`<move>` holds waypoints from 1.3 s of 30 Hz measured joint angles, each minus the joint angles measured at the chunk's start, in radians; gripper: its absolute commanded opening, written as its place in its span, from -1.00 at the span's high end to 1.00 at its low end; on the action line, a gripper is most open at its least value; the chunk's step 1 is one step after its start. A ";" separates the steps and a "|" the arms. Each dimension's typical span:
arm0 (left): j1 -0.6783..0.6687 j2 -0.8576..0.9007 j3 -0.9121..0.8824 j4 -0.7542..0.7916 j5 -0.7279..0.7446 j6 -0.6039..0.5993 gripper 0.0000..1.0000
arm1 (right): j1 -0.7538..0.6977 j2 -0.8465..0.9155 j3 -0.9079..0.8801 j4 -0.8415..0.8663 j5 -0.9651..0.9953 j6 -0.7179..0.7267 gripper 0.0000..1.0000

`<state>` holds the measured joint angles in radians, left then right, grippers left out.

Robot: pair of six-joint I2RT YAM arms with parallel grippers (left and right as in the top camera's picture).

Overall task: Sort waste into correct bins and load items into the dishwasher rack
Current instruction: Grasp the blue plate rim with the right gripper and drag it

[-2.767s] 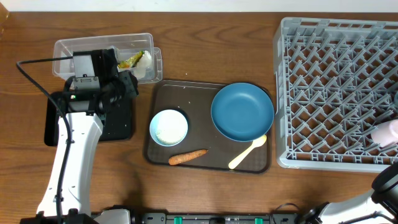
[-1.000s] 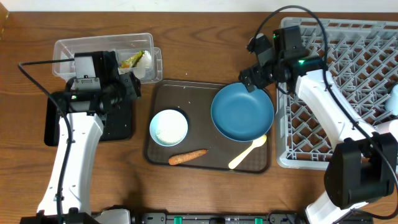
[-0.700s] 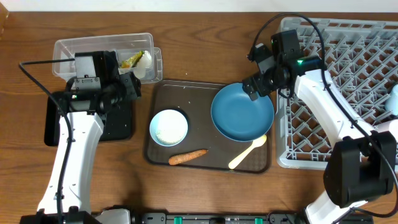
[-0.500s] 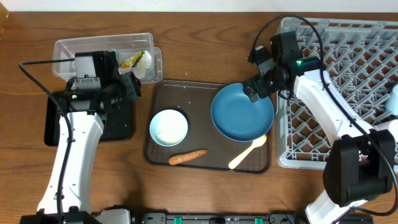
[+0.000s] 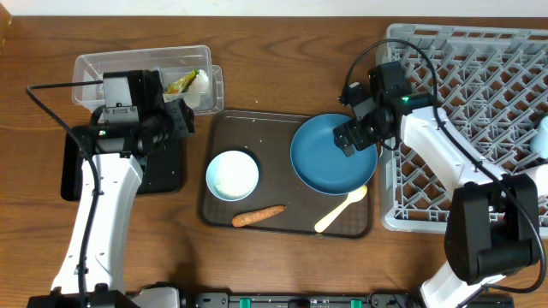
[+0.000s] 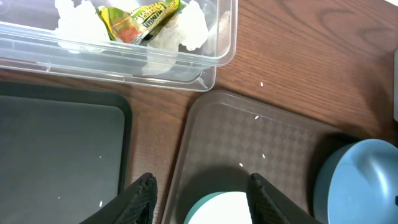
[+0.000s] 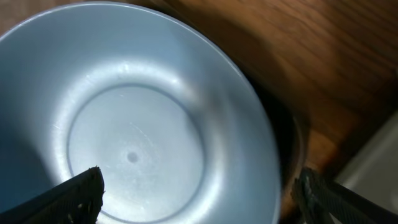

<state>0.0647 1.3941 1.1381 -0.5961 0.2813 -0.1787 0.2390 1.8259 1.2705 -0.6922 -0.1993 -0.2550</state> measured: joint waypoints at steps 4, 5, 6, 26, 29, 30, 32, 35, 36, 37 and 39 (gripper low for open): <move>0.000 0.000 0.000 0.000 0.000 0.000 0.01 | 0.001 0.000 -0.018 0.024 -0.021 -0.005 -0.94; 0.000 0.000 0.000 0.000 0.000 0.000 0.02 | 0.001 0.000 -0.022 0.029 -0.025 -0.008 -0.94; 0.000 0.000 0.000 0.000 0.000 0.000 0.02 | 0.001 -0.001 -0.026 0.034 -0.029 -0.010 -0.94; 0.000 0.000 0.000 0.000 0.000 0.000 0.00 | -0.001 -0.001 -0.073 0.110 -0.112 -0.045 -0.82; 0.000 0.000 0.000 0.000 0.000 0.000 0.00 | -0.001 -0.001 -0.054 0.109 -0.106 -0.049 -0.82; 0.000 0.000 0.000 0.000 0.000 0.000 0.00 | -0.001 -0.001 -0.040 0.110 -0.103 -0.053 -0.82; 0.000 0.000 0.000 0.000 0.000 0.000 0.00 | -0.001 -0.001 -0.012 0.125 -0.092 -0.061 -0.83; 0.000 0.000 0.000 0.000 0.000 0.000 0.00 | -0.001 -0.001 0.012 0.156 -0.059 -0.070 -0.84; 0.000 0.000 0.000 0.000 0.000 0.000 0.00 | -0.001 -0.001 0.014 0.159 -0.046 -0.071 -0.84; 0.000 0.000 0.000 0.000 0.000 0.000 0.00 | -0.001 -0.001 0.014 0.158 -0.039 -0.071 -0.84; 0.000 0.000 0.000 0.000 0.000 0.000 0.01 | -0.001 0.000 0.014 0.151 -0.026 -0.072 -0.85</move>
<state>0.0647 1.3941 1.1381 -0.5961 0.2813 -0.1787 0.2379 1.8259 1.2842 -0.5411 -0.2253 -0.3267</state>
